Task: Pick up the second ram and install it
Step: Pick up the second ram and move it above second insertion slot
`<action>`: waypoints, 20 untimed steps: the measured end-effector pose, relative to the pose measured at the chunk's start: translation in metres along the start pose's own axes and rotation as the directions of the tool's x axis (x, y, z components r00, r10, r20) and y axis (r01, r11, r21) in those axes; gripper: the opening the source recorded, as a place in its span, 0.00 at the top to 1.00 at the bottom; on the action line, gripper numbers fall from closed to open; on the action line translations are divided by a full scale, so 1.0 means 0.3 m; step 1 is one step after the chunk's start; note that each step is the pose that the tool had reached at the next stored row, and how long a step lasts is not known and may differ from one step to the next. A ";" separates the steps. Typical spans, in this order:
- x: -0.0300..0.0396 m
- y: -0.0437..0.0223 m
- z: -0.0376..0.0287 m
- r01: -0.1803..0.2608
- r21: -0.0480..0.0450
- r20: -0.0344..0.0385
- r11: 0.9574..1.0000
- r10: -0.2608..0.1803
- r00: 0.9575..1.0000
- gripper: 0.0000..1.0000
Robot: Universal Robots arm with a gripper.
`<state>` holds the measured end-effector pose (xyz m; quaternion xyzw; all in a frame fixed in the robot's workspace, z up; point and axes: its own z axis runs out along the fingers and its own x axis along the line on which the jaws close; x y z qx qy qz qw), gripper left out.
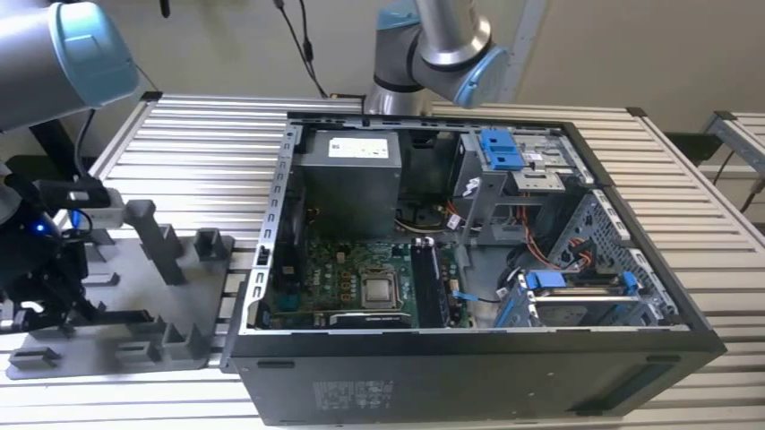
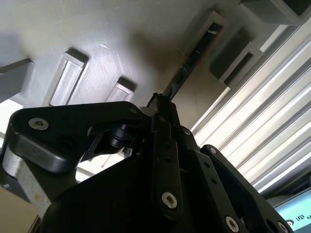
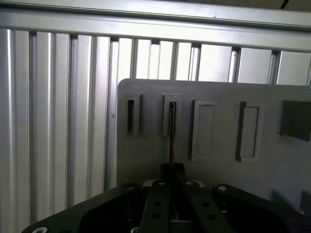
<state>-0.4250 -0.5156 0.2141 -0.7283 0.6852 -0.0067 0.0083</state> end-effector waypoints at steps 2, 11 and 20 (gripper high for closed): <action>0.000 0.000 -0.002 0.000 0.000 0.000 1.000 0.000 1.000 0.86; 0.000 -0.001 -0.010 -0.011 -0.003 0.001 1.000 0.011 1.000 0.86; 0.000 -0.001 -0.041 -0.023 -0.005 0.002 1.000 0.023 1.000 0.86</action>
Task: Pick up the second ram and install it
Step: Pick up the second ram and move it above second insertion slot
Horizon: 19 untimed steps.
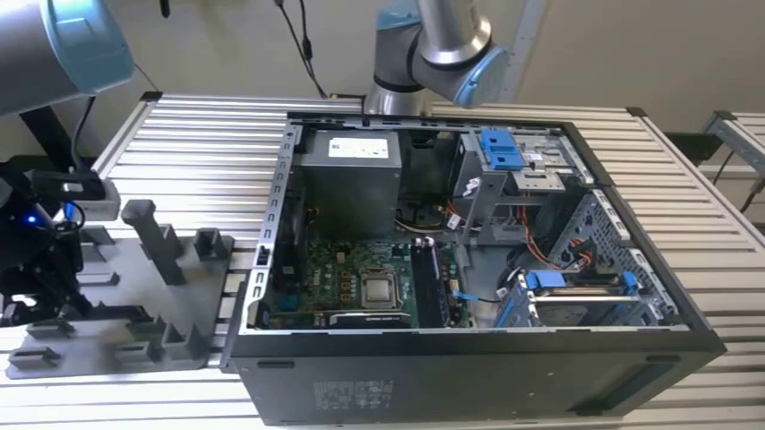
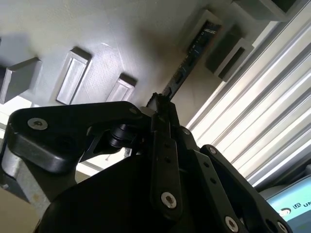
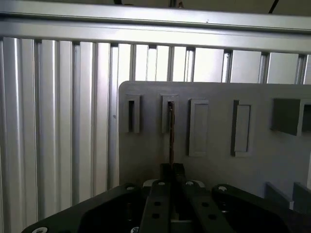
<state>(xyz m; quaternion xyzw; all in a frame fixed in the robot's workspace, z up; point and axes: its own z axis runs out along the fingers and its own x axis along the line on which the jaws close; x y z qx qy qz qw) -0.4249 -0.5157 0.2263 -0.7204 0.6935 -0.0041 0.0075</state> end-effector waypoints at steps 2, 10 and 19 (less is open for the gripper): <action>0.000 0.000 -0.002 0.000 0.000 0.000 1.000 0.000 1.000 0.86; 0.000 0.000 -0.017 0.000 0.000 0.000 1.000 0.000 1.000 0.86; 0.000 -0.001 -0.052 0.000 0.000 0.000 1.000 0.000 1.000 0.86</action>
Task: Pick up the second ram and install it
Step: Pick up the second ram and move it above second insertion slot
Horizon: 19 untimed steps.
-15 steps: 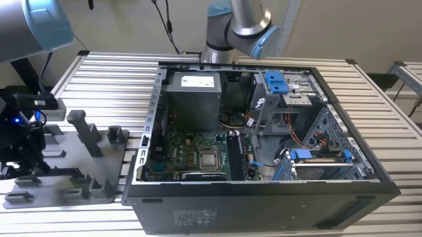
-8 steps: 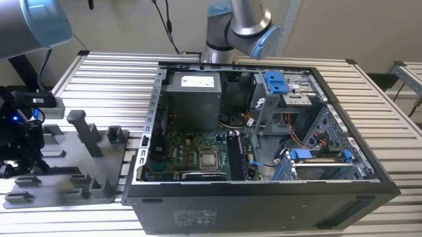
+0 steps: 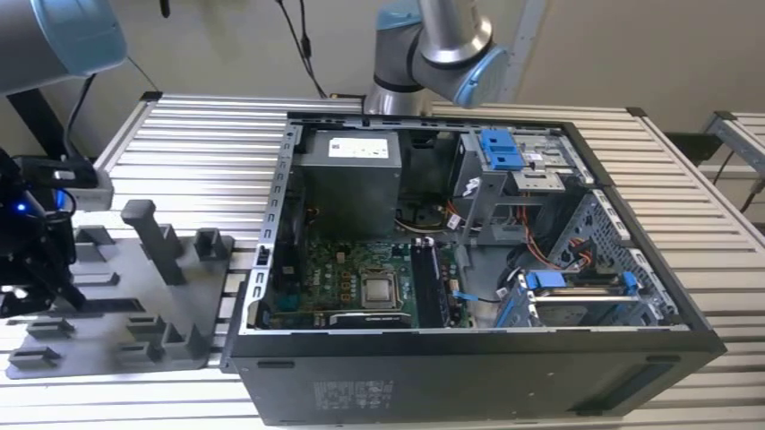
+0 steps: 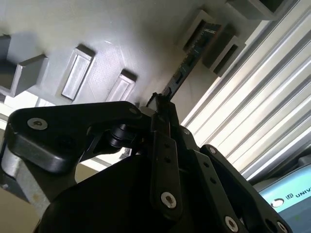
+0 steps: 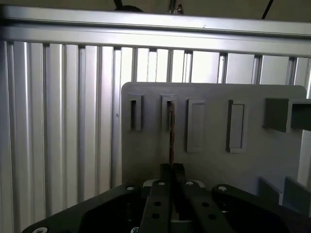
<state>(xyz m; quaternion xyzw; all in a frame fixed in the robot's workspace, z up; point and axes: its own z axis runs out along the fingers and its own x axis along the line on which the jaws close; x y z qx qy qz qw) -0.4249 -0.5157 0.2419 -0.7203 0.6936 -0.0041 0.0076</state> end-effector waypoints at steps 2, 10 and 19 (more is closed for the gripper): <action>0.000 0.000 -0.011 0.000 0.000 0.000 1.000 0.000 1.000 0.86; 0.000 -0.001 -0.050 0.000 0.000 0.000 1.000 0.000 1.000 0.86; 0.000 -0.001 -0.085 0.000 0.000 0.000 1.000 0.000 1.000 0.86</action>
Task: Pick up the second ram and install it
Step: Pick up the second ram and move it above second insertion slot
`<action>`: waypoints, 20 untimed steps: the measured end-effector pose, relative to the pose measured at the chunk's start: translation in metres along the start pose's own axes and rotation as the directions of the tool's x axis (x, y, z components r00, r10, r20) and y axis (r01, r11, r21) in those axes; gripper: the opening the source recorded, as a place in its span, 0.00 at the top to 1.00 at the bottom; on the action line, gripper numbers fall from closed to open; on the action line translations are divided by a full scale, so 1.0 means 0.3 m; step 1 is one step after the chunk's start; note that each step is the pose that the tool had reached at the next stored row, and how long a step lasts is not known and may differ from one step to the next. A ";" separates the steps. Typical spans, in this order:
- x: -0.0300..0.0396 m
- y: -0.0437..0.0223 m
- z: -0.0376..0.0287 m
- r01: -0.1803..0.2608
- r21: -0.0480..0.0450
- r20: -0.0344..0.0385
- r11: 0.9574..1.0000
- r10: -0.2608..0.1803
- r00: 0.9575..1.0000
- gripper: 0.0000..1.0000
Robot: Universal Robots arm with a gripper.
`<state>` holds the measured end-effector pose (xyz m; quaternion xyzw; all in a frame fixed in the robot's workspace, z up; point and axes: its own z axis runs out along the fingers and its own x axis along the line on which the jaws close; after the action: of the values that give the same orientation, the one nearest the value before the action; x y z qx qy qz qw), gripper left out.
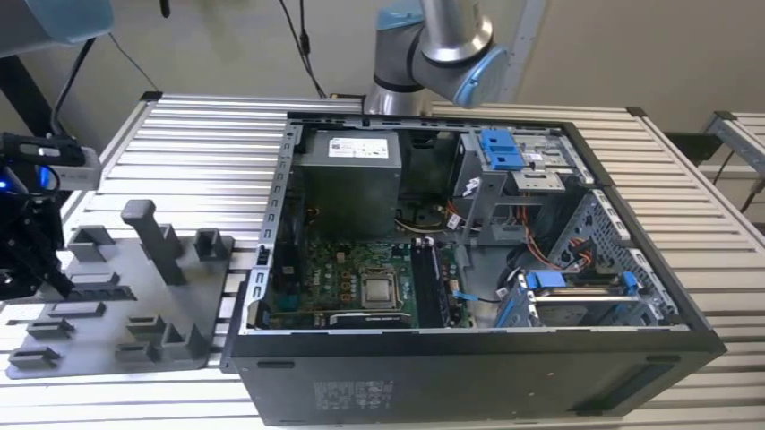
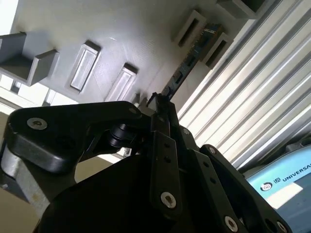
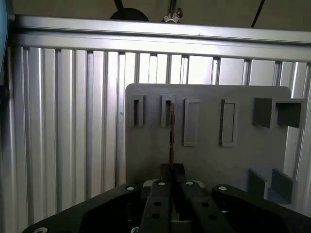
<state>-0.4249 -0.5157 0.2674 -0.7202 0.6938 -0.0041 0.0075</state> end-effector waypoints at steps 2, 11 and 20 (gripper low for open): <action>0.000 0.000 -0.008 0.000 0.000 0.000 1.000 0.000 1.000 0.86; 0.000 -0.001 -0.042 0.000 0.000 0.000 1.000 0.000 1.000 0.86; 0.000 -0.001 -0.079 0.000 0.000 0.000 1.000 0.000 1.000 0.86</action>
<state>-0.4248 -0.5157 0.2912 -0.7201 0.6938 -0.0041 0.0076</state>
